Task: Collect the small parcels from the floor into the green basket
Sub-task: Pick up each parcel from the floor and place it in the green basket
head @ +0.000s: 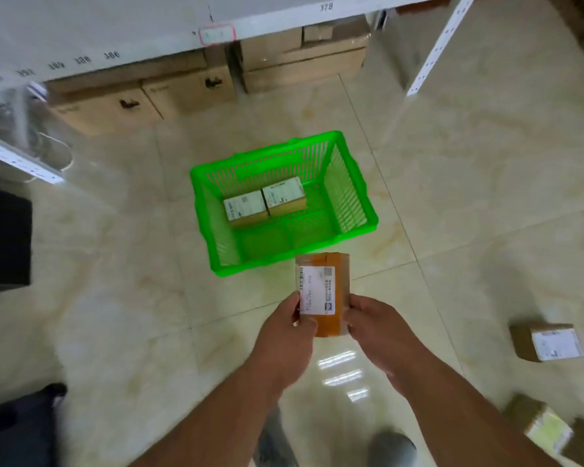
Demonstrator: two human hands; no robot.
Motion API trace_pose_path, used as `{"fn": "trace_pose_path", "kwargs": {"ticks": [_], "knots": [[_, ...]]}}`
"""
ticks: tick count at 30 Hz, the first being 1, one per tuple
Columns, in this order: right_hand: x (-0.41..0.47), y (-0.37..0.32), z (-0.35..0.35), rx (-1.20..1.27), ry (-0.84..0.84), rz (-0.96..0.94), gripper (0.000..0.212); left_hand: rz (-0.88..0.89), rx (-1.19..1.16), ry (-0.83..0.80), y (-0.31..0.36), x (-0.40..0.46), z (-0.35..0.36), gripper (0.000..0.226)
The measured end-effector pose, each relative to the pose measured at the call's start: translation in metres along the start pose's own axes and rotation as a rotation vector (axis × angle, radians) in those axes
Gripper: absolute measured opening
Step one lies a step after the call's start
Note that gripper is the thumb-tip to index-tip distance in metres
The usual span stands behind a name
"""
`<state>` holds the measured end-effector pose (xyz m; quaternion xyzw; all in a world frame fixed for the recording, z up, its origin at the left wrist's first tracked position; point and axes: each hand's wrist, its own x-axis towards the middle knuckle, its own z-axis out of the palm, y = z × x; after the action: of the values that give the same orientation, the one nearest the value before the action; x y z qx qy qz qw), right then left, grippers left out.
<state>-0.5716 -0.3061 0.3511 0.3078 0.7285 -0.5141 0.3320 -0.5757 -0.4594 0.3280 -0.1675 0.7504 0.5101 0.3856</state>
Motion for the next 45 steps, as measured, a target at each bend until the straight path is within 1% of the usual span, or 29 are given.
{"fn": "trace_pose_path", "kwargs": {"ticks": [3, 7, 10, 13, 16, 19, 20, 21, 23, 24, 26, 28, 31, 32, 34, 38, 40, 41, 43, 45], "knots": [[0.016, -0.027, 0.014, -0.037, -0.046, -0.038, 0.041, -0.050, -0.071, 0.049, 0.004, 0.010, -0.024, 0.059], [0.040, -0.056, 0.013, -0.144, -0.095, -0.084, 0.045, -0.072, -0.157, 0.105, 0.020, 0.026, -0.039, 0.057], [0.063, -0.080, 0.006, -0.202, -0.126, -0.100, 0.042, -0.088, -0.212, 0.151, 0.039, 0.043, -0.045, 0.055], [0.089, -0.103, -0.003, -0.322, -0.150, -0.147, 0.039, -0.108, -0.263, 0.186, 0.052, 0.064, -0.044, 0.062], [0.119, -0.118, -0.011, -0.472, -0.194, -0.195, 0.038, -0.126, -0.305, 0.226, 0.064, 0.088, -0.040, 0.054], [0.151, -0.129, -0.011, -0.499, -0.200, -0.195, 0.034, -0.177, -0.489, 0.278, 0.072, 0.112, -0.035, 0.053], [0.161, -0.133, -0.009, -0.530, -0.209, -0.202, 0.029, -0.204, -0.555, 0.292, 0.073, 0.120, -0.035, 0.053], [0.172, -0.137, -0.006, -0.582, -0.215, -0.224, 0.023, -0.223, -0.613, 0.303, 0.073, 0.128, -0.036, 0.049], [0.193, -0.144, 0.002, -0.694, -0.234, -0.263, 0.018, -0.235, -0.692, 0.306, 0.067, 0.146, -0.040, 0.033], [0.204, -0.147, 0.007, -0.738, -0.244, -0.275, 0.017, -0.249, -0.720, 0.304, 0.065, 0.154, -0.044, 0.031], [0.228, -0.150, 0.021, -0.817, -0.257, -0.273, 0.017, -0.279, -0.756, 0.304, 0.056, 0.171, -0.051, 0.034], [0.251, -0.150, 0.036, -0.887, -0.251, -0.261, 0.010, -0.294, -0.784, 0.298, 0.044, 0.191, -0.058, 0.038], [0.284, -0.153, 0.058, -0.953, -0.245, -0.264, 0.016, -0.346, -0.815, 0.278, 0.026, 0.221, -0.070, 0.041], [0.295, -0.153, 0.069, -0.975, -0.253, -0.264, 0.015, -0.359, -0.842, 0.269, 0.019, 0.231, -0.076, 0.038], [0.310, -0.153, 0.079, -1.031, -0.257, -0.270, 0.008, -0.381, -0.936, 0.255, 0.012, 0.245, -0.081, 0.028], [0.347, -0.148, 0.114, -1.218, -0.286, -0.354, 0.002, -0.495, -1.191, 0.277, -0.021, 0.287, -0.092, 0.029], [0.367, -0.141, 0.129, -1.225, -0.288, -0.340, 0.017, -0.534, -1.260, 0.288, -0.035, 0.306, -0.096, 0.027], [0.376, -0.137, 0.136, -1.232, -0.285, -0.335, 0.016, -0.549, -1.277, 0.293, -0.041, 0.314, -0.097, 0.028], [0.390, -0.130, 0.148, -1.259, -0.285, -0.338, 0.008, -0.565, -1.311, 0.291, -0.052, 0.330, -0.099, 0.032], [0.400, -0.123, 0.157, -1.291, -0.297, -0.326, 0.015, -0.591, -1.345, 0.290, -0.063, 0.343, -0.101, 0.036]]}}
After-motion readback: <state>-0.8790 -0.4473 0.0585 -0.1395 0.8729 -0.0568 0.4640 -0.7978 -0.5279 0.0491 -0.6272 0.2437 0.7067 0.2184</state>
